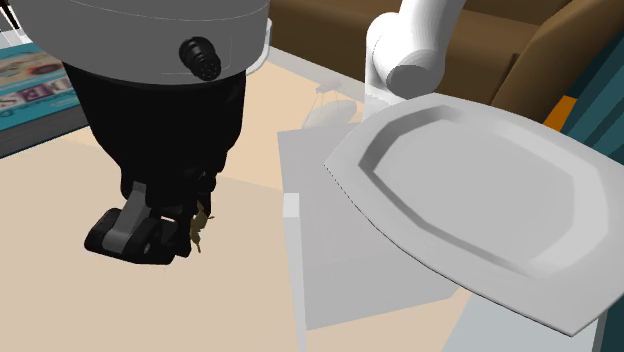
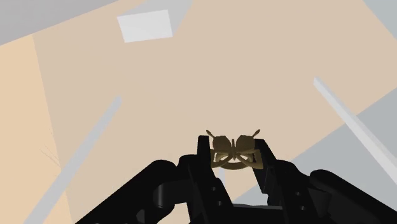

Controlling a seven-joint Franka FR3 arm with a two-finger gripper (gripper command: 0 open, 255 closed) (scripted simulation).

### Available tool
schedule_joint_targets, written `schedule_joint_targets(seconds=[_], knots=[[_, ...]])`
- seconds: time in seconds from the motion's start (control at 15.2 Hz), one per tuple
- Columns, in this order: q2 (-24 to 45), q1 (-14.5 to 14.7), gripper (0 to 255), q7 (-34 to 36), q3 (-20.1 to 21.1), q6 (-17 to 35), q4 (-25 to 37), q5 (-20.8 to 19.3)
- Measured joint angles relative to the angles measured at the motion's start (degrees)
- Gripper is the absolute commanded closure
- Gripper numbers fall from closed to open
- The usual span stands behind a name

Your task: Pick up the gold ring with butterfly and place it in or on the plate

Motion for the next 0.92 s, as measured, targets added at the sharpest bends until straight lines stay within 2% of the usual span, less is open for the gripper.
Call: schedule_joint_targets(seconds=[0.46, 0.92], knots=[[0.0, 0.0, 255, 0.0, 0.0, -0.1, 0.0, 0.0], [-0.9, 0.3, 255, -1.4, -1.4, -4.4, 3.5, 0.6]])
